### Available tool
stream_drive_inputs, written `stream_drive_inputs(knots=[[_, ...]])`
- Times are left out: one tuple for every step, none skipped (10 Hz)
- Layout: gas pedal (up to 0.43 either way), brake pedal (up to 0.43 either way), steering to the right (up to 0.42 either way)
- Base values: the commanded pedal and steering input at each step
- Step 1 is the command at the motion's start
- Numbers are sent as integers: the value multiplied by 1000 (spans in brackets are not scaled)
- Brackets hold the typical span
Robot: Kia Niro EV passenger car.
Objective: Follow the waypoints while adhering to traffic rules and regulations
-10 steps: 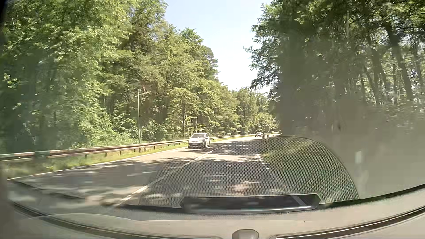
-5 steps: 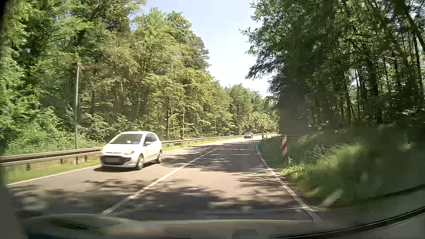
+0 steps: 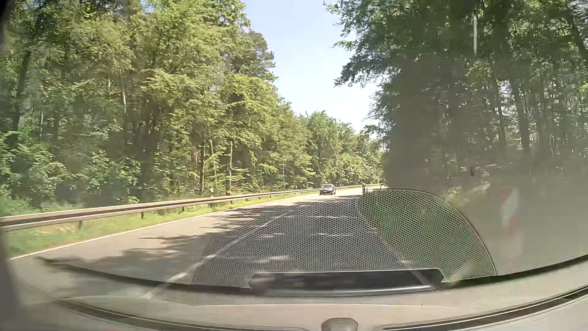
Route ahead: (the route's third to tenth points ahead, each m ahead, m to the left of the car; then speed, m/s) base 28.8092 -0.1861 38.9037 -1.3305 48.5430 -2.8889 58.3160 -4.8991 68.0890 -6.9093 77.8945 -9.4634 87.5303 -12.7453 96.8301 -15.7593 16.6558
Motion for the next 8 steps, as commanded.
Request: stream_drive_inputs(knots=[[47, 30, 17], [47, 30, 18], [47, 30, 18], [47, 30, 18], [47, 30, 18], [47, 30, 18], [47, 30, 18], [47, 30, 18]])
